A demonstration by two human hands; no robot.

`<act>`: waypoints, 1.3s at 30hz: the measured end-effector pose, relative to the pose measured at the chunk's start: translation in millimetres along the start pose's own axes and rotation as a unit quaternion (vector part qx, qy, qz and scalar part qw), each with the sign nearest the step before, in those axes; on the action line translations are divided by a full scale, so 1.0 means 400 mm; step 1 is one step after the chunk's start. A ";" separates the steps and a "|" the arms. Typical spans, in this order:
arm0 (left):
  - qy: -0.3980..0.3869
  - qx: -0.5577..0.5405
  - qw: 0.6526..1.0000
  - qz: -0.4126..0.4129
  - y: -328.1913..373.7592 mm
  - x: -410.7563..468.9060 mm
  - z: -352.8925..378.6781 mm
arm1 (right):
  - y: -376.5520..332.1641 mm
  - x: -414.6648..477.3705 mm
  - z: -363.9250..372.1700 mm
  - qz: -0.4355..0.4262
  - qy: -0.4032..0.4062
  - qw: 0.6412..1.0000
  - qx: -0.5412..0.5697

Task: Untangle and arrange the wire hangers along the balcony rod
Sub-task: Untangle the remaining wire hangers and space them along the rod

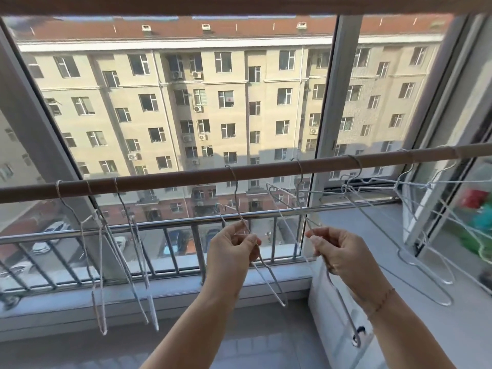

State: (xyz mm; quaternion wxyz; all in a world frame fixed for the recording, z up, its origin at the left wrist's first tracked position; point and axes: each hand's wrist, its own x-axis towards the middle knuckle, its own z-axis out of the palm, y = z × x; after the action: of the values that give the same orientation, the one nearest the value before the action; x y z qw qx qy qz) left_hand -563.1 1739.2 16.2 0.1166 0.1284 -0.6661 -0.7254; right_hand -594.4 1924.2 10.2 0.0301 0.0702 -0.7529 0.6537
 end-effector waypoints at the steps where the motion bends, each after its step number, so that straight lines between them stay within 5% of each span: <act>1: 0.002 -0.002 1.000 0.001 0.001 0.000 0.000 | 0.001 0.001 -0.002 0.001 -0.001 1.000 -0.002; 22: 0.054 -0.002 0.998 0.023 0.002 -0.028 -0.044 | -0.015 -0.018 0.047 -0.035 -0.069 0.996 -0.040; 29: 0.074 0.022 0.996 0.034 0.003 -0.046 -0.098 | -0.003 -0.025 0.040 -0.050 0.002 0.992 -0.118; 35: 0.122 0.028 0.981 0.148 0.044 -0.092 -0.267 | -0.085 -0.113 0.090 -0.156 0.148 0.962 -0.170; 39: 0.177 0.032 0.967 0.182 0.084 -0.093 -0.423 | -0.168 -0.167 0.270 -0.213 0.078 0.967 -0.115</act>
State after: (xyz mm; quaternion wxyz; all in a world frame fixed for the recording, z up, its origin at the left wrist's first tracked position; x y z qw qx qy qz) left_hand -470.6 1590.7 37.2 0.3586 0.1348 -0.6699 -0.6359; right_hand -513.5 1812.6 51.2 0.2355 0.1736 -0.7860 0.5446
